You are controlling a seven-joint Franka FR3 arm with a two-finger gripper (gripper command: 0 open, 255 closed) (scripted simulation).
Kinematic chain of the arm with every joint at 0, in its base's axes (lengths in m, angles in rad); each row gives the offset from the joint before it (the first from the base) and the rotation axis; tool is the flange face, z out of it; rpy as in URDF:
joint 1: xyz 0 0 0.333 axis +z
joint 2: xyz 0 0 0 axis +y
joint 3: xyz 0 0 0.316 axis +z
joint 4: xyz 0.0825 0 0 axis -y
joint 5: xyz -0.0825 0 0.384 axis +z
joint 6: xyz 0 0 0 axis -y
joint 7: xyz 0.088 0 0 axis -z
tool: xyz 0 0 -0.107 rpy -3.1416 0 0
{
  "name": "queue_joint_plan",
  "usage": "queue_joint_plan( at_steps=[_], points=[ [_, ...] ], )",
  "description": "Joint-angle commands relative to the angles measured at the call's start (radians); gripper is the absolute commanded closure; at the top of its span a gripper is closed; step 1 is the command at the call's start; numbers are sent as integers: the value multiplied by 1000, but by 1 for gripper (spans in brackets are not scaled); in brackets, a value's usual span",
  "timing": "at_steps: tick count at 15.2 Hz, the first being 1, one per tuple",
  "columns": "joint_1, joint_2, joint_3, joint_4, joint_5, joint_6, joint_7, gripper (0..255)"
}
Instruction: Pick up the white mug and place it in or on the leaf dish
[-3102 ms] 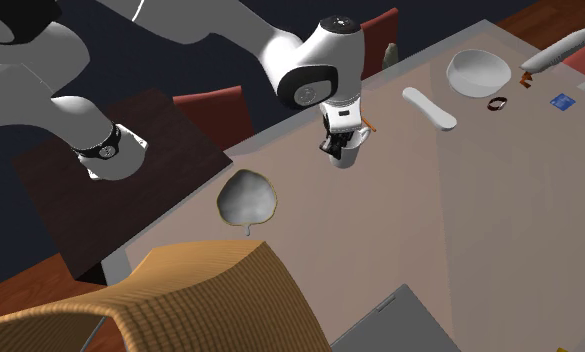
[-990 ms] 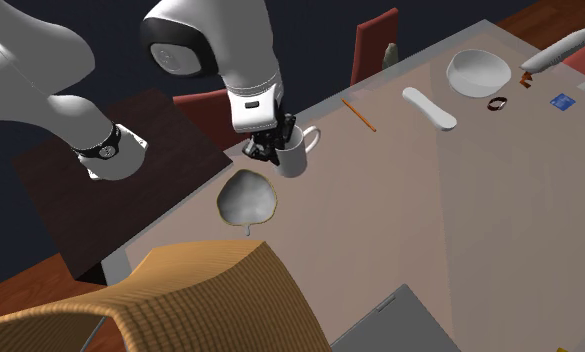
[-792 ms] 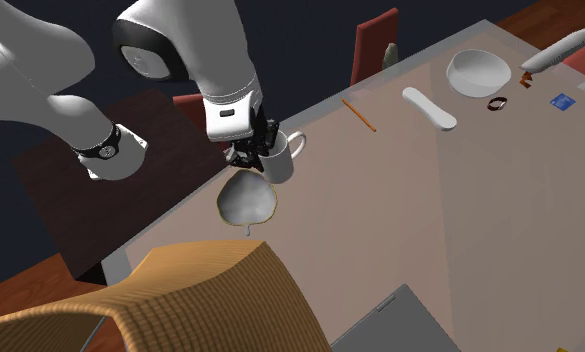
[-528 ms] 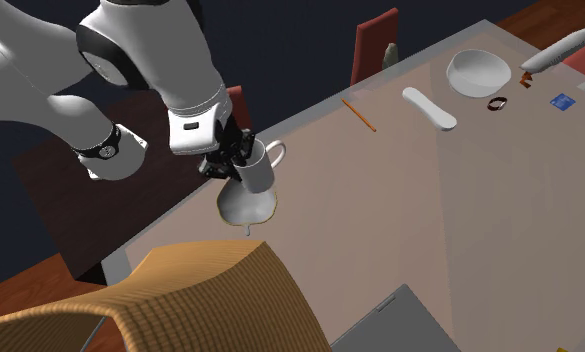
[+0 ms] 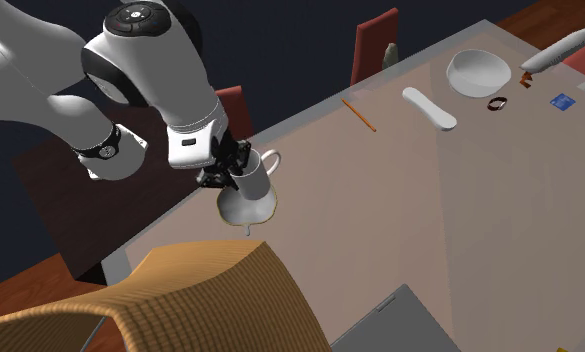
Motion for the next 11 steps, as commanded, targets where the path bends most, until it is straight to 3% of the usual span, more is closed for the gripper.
queue_joint_plan(
  at_steps=[1, 11],
  points=[
    [-5, 22, 6, -12, -8, 35, 6, 255],
    [-51, 167, 45, -45, -106, 205, 81, 255]
  ],
)
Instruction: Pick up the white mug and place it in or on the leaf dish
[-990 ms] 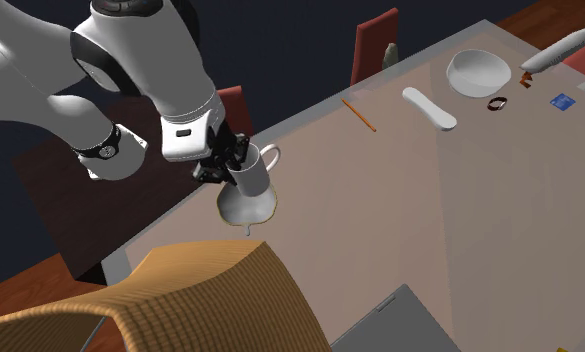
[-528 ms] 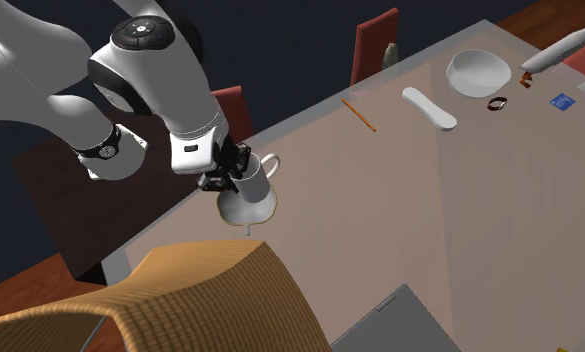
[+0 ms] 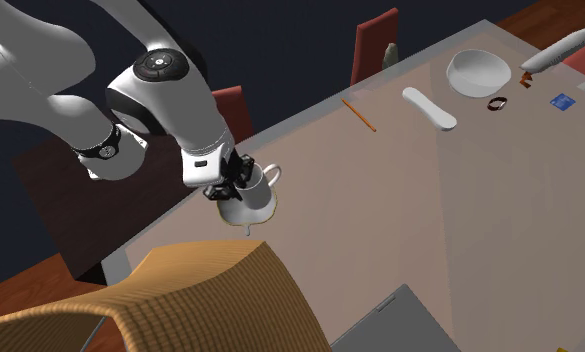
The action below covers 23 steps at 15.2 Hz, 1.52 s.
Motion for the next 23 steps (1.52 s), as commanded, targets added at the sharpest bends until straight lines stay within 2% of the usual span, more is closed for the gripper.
queue_joint_plan(
  at_steps=[1, 7, 8, 13, 15, 17, 23],
  points=[
    [-3, 10, 3, -1, -10, 11, 8, 255],
    [-3, 10, 3, -1, -10, 11, 8, 255],
    [-3, 10, 3, -1, -10, 11, 8, 0],
    [-3, 10, 3, -1, -10, 11, 8, 0],
    [27, -80, -15, -1, 66, -73, -47, 0],
    [49, -155, -34, 5, 106, -151, -76, 0],
    [50, -155, -36, 5, 105, -151, -75, 0]
  ],
)
